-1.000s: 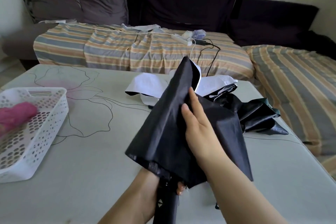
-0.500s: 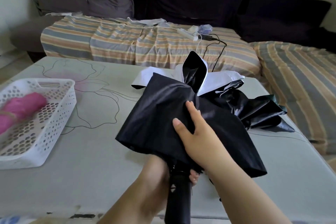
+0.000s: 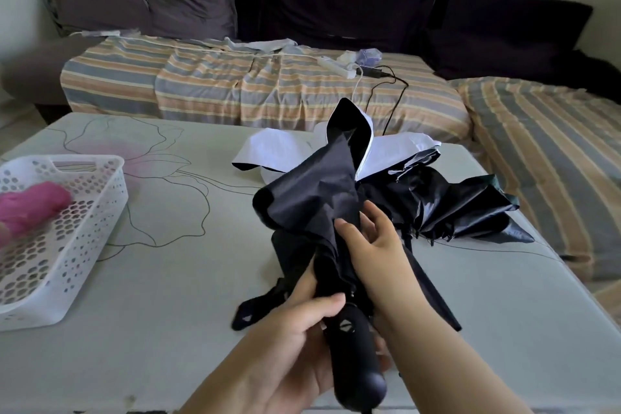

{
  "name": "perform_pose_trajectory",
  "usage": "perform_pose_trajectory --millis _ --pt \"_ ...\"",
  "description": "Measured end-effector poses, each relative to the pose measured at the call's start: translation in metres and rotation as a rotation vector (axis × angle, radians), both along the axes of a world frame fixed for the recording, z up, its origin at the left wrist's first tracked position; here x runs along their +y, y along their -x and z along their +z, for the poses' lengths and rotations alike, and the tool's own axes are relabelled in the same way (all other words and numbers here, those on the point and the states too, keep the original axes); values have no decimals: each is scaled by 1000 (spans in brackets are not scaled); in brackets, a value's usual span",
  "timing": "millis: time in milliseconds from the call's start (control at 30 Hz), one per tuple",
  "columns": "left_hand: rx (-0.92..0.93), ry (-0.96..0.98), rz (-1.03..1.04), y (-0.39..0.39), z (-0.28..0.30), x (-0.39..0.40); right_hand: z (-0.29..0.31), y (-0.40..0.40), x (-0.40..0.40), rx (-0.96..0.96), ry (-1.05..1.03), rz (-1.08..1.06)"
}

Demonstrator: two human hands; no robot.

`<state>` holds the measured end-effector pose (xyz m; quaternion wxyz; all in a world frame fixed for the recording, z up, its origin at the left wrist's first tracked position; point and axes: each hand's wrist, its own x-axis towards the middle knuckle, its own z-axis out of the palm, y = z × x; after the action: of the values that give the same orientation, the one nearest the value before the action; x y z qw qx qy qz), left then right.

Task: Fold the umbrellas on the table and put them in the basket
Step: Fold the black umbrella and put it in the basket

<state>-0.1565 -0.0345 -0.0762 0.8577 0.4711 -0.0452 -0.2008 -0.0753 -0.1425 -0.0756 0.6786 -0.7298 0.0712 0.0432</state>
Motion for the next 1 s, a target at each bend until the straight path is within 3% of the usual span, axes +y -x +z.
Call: perform_pose_trajectory --millis 133,267,400,467,567,667,1000 --pt "122 -81 69 -4 1 -4 -3 -1 2 -11 30 28" --pt "197 -243 284 -13 -7 1 -16 0 0 11 88 54" --pt "119 -413 266 -11 -12 2 -13 10 6 2 190 239" --pt "42 -497 272 -10 -15 2 -13 9 5 0 63 237" --pt "-47 -641 351 -9 -11 5 -14 5 5 70 -312 131" --pt "-130 -804 357 -6 -11 5 -16 4 8 117 -429 49" --pt "-385 -1160 260 1 -8 -4 -9 -1 10 -25 -8 141"
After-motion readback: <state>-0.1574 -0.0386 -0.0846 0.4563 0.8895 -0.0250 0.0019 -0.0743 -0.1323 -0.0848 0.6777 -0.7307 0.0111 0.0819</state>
